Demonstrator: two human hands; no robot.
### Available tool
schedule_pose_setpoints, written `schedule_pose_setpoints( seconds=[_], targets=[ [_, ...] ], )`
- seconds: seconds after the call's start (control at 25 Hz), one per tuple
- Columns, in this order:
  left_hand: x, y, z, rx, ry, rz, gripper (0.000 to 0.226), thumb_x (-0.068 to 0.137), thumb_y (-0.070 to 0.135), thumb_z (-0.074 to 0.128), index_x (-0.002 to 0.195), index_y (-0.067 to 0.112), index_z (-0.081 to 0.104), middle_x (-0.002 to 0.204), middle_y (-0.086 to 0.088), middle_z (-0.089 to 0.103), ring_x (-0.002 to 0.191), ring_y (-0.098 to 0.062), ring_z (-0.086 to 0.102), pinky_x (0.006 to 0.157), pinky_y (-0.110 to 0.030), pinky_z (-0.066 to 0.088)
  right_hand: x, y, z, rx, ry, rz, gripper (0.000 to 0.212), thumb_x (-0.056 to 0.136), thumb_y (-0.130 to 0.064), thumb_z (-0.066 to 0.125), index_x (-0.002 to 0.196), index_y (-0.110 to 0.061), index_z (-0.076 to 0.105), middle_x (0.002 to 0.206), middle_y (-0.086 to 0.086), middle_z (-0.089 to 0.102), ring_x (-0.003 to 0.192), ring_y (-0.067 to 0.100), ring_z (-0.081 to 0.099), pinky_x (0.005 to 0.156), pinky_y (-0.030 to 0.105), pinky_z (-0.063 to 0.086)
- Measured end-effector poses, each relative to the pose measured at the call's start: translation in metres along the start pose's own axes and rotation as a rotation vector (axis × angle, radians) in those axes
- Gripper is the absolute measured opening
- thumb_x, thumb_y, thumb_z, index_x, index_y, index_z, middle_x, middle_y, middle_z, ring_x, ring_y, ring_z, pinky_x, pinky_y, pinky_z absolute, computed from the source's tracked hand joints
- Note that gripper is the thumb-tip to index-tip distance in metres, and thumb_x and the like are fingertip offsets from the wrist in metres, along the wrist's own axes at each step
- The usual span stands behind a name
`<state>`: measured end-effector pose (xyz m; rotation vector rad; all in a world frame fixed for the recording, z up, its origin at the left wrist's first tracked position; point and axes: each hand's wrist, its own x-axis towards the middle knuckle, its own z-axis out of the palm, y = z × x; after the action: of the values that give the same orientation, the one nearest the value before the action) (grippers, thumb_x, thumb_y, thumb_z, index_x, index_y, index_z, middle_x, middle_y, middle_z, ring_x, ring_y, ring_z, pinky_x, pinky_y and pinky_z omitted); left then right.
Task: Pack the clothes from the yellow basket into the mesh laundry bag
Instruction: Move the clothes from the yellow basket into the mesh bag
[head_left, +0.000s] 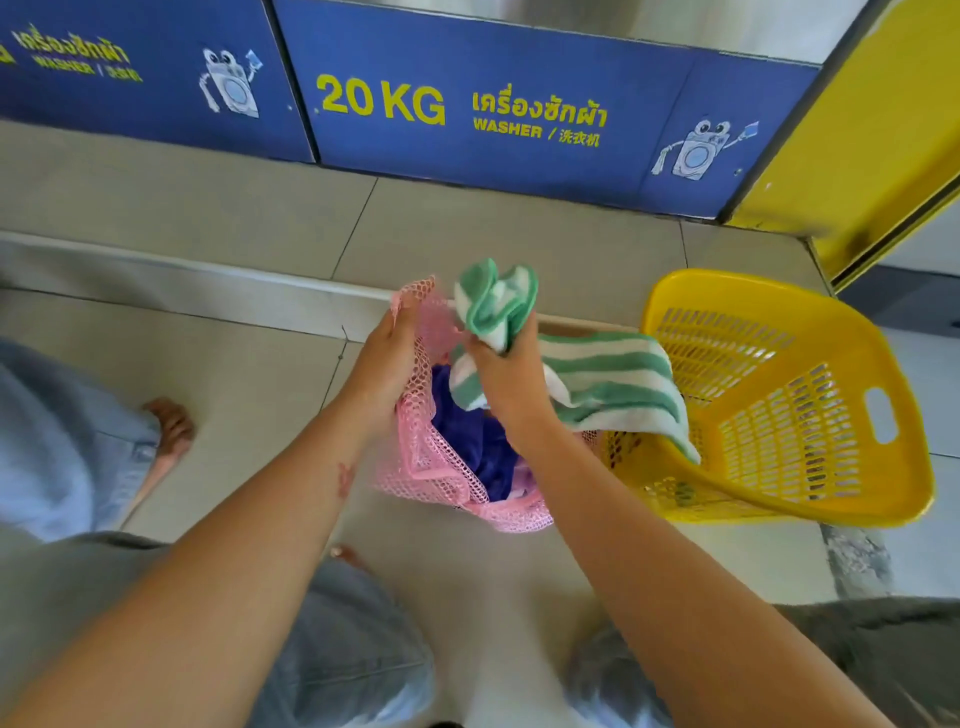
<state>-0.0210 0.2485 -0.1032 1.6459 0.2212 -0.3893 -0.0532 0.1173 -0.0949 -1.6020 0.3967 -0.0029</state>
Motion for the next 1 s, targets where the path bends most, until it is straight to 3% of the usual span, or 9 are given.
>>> schedule_pose_setpoints(
  seconds=[0.12, 0.2, 0.28, 0.44, 0.52, 0.64, 0.72, 0.8, 1.0],
  targets=[
    [-0.004, 0.003, 0.002, -0.039, -0.014, -0.005, 0.071, 0.078, 0.081, 0.041, 0.136, 0.040, 0.047, 0.142, 0.000, 0.053, 0.129, -0.023, 0.051, 0.110, -0.052, 0.037, -0.010, 0.045, 0.003, -0.650, -0.331, 0.132, 0.058, 0.089, -0.025, 0.063, 0.138, -0.012, 0.034, 0.120, 0.009, 0.062, 0.105, 0.031, 0.061, 0.083, 0.036, 0.047],
    [-0.007, 0.006, 0.005, -0.024, -0.008, 0.013, 0.066, 0.089, 0.072, 0.034, 0.144, 0.037, 0.038, 0.152, 0.002, 0.041, 0.137, -0.020, 0.040, 0.113, -0.049, 0.033, -0.010, 0.044, -0.009, -0.784, -0.329, 0.095, 0.054, 0.094, -0.024, 0.056, 0.143, -0.017, 0.036, 0.121, 0.010, 0.062, 0.092, 0.025, 0.064, 0.076, 0.034, 0.051],
    [-0.005, 0.005, 0.006, -0.004, 0.018, 0.009, 0.061, 0.095, 0.065, 0.031, 0.147, 0.034, 0.035, 0.153, 0.001, 0.038, 0.138, -0.021, 0.038, 0.113, -0.048, 0.033, -0.008, 0.024, -0.029, -0.792, -0.199, -0.070, 0.038, 0.096, -0.020, 0.052, 0.134, -0.022, 0.048, 0.119, 0.005, 0.062, 0.079, 0.019, 0.061, 0.067, 0.032, 0.053],
    [-0.011, 0.008, 0.012, 0.032, 0.036, 0.005, 0.061, 0.094, 0.065, 0.030, 0.146, 0.034, 0.036, 0.150, -0.002, 0.042, 0.134, -0.025, 0.045, 0.109, -0.048, 0.038, -0.002, -0.009, -0.098, -0.941, 0.407, -0.438, 0.045, 0.085, -0.026, 0.061, 0.128, -0.018, 0.052, 0.124, 0.010, 0.059, 0.119, 0.034, 0.050, 0.096, 0.044, 0.039],
    [-0.014, 0.008, 0.015, 0.050, 0.061, 0.008, 0.058, 0.097, 0.060, 0.029, 0.147, 0.032, 0.035, 0.151, -0.002, 0.041, 0.135, -0.025, 0.043, 0.110, -0.047, 0.038, 0.008, -0.001, -0.136, -0.996, 0.433, -0.215, 0.069, 0.080, -0.049, 0.065, 0.139, -0.024, 0.038, 0.141, 0.005, 0.049, 0.131, 0.033, 0.042, 0.106, 0.049, 0.031],
    [-0.019, 0.009, 0.017, 0.056, 0.051, 0.035, 0.058, 0.097, 0.060, 0.030, 0.148, 0.032, 0.034, 0.153, -0.003, 0.038, 0.138, -0.025, 0.040, 0.111, -0.049, 0.036, 0.014, 0.026, -0.166, -0.661, 0.144, 0.169, 0.105, 0.067, -0.073, 0.066, 0.149, -0.027, 0.020, 0.147, 0.005, 0.043, 0.131, 0.030, 0.047, 0.108, 0.050, 0.036],
    [-0.021, 0.010, 0.018, 0.073, 0.052, 0.027, 0.057, 0.098, 0.058, 0.029, 0.148, 0.030, 0.033, 0.154, -0.003, 0.037, 0.139, -0.025, 0.038, 0.113, -0.047, 0.033, 0.008, 0.037, -0.171, -0.471, 0.045, 0.230, 0.093, 0.067, -0.065, 0.071, 0.141, -0.019, 0.037, 0.136, 0.006, 0.055, 0.114, 0.025, 0.059, 0.097, 0.042, 0.049],
    [-0.022, 0.010, 0.019, 0.099, 0.059, 0.024, 0.057, 0.099, 0.057, 0.029, 0.149, 0.030, 0.032, 0.154, -0.003, 0.036, 0.139, -0.025, 0.037, 0.112, -0.044, 0.033, 0.006, 0.036, -0.173, -0.585, 0.073, 0.170, 0.074, 0.069, -0.062, 0.071, 0.124, -0.016, 0.052, 0.119, 0.007, 0.065, 0.101, 0.024, 0.063, 0.087, 0.041, 0.052],
    [-0.022, 0.013, 0.018, 0.139, 0.056, 0.051, 0.054, 0.101, 0.054, 0.028, 0.148, 0.029, 0.035, 0.151, -0.002, 0.041, 0.138, -0.023, 0.039, 0.105, -0.031, 0.032, -0.002, -0.021, -0.150, -1.077, 0.233, -0.043, 0.053, 0.082, -0.052, 0.061, 0.111, -0.013, 0.039, 0.100, 0.015, 0.065, 0.093, 0.039, 0.064, 0.068, 0.037, 0.041]
  ],
)
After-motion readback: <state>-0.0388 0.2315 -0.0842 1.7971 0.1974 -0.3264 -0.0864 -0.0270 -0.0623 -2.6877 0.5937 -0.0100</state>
